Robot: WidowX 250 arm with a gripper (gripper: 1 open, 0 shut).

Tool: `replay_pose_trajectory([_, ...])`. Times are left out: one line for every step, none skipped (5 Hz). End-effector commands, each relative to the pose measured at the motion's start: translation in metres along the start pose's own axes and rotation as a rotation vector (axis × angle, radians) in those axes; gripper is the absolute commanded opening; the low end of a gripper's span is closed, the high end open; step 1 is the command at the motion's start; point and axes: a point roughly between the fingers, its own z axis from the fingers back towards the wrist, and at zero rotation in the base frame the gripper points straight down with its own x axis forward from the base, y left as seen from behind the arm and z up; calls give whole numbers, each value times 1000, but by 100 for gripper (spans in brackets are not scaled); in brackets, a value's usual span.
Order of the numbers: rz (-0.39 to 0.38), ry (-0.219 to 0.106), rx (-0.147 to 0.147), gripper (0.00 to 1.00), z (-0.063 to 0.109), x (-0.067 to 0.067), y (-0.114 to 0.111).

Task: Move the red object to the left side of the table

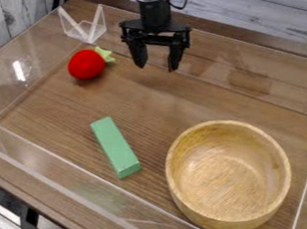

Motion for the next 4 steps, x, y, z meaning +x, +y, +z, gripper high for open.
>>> replay_pose_trajectory([-37,-50,-6,100,14,15,8])
replay_pose_trajectory([-48,-42,-10,100,11,20,19])
replay_pose_trajectory([-33,-33,-21,100,16,17,21])
replay_pose_trajectory([-28,-30,-31,100,22,15,21])
